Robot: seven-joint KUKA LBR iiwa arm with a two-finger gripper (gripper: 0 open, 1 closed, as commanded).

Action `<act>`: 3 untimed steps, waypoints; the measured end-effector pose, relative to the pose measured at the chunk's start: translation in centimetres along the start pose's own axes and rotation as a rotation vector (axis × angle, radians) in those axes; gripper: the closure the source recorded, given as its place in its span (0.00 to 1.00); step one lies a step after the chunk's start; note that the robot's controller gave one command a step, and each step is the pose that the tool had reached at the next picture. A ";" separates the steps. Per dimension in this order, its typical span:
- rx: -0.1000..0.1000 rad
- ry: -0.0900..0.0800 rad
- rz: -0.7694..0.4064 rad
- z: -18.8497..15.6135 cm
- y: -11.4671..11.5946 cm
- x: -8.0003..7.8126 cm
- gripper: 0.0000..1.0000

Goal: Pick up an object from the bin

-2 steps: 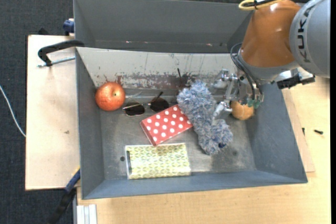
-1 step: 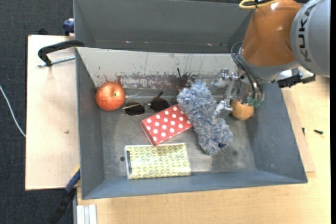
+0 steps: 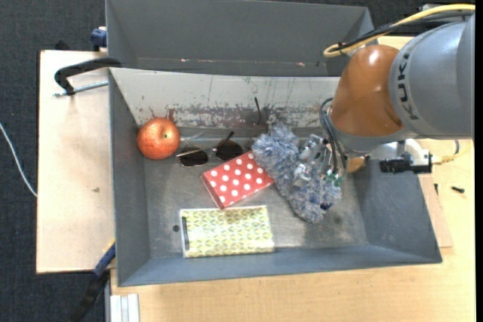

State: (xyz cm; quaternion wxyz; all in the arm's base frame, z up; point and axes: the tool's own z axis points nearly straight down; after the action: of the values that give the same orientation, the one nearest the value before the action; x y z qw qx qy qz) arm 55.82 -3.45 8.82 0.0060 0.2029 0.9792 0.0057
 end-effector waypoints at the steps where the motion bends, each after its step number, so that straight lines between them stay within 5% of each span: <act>1: 0.000 0.000 0.000 0.0 0.0 0.0 1.00; 3: 0.008 0.005 -0.001 -0.7 0.2 -0.6 1.00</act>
Offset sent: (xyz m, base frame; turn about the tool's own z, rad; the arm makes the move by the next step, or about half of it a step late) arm 0.0048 -0.0054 -0.0095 -0.0218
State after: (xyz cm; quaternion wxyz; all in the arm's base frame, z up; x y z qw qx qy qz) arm 56.44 -3.48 9.53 0.0027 0.2026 0.9793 0.0022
